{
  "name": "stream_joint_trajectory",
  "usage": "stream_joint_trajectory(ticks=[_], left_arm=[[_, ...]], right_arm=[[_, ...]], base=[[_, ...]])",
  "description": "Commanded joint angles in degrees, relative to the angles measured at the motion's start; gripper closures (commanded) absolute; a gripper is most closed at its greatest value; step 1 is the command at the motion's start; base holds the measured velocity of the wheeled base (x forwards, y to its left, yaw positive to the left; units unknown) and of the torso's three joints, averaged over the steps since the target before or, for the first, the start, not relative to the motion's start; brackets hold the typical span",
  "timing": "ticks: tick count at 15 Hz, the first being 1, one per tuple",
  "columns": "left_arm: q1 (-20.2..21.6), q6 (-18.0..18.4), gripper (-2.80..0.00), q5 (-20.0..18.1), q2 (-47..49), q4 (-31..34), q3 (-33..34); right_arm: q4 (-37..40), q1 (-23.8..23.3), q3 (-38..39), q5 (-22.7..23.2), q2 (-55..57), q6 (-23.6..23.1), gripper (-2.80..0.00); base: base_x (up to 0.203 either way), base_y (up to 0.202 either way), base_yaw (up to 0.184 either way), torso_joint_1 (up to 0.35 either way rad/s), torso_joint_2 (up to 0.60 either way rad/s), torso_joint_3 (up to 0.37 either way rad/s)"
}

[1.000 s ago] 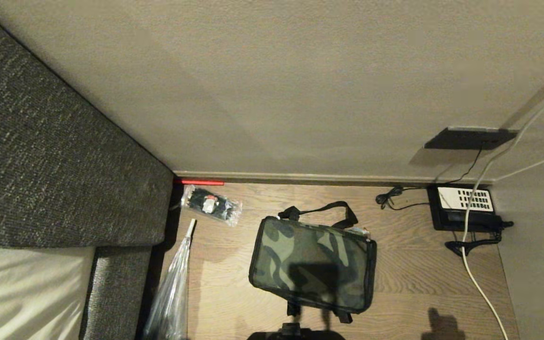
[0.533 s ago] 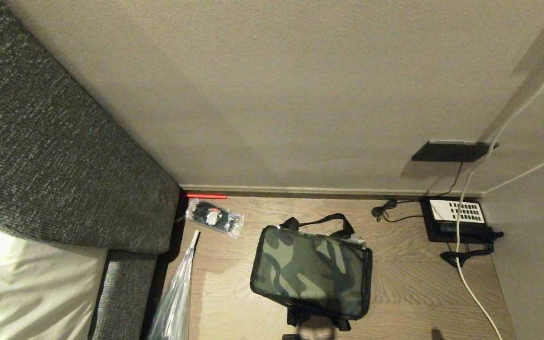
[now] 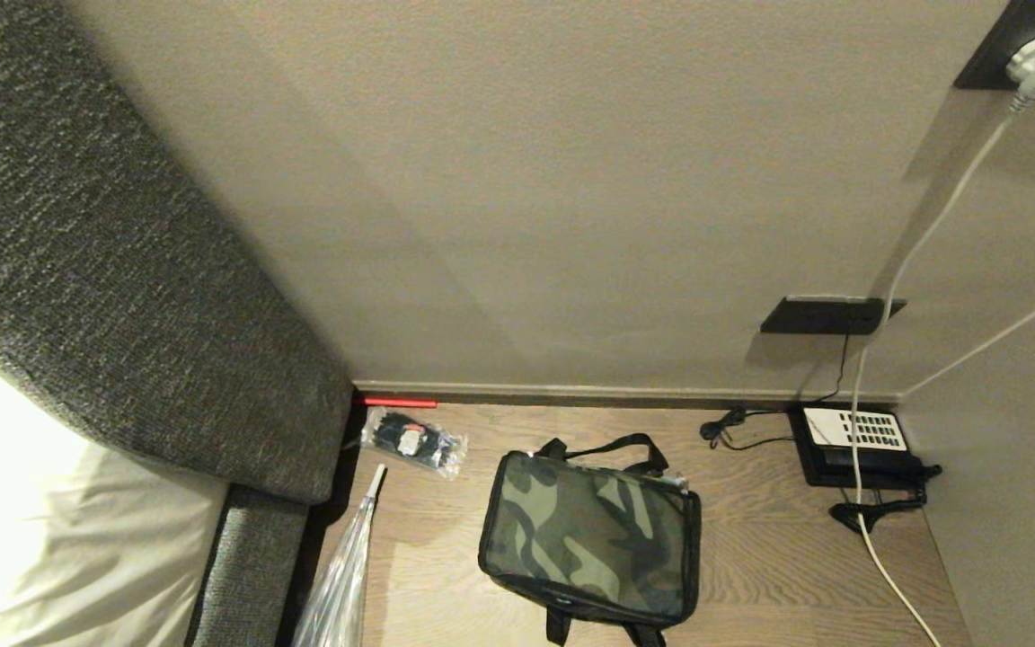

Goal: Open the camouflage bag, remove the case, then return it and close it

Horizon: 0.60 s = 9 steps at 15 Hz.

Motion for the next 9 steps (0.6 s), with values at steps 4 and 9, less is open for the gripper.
stream_joint_trajectory(ticks=[4, 9], left_arm=[[0.0, 0.0, 0.0, 0.0, 0.0, 0.0, 0.1], [0.0, 0.0, 0.0, 0.0, 0.0, 0.0, 0.1]], right_arm=[[0.0, 0.0, 0.0, 0.0, 0.1, 0.0, 0.0], [0.0, 0.0, 0.0, 0.0, 0.1, 0.0, 0.0]], base=[[0.0, 0.0, 0.0, 0.003, 0.0, 0.202], [0.0, 0.0, 0.0, 0.0, 0.0, 0.2]])
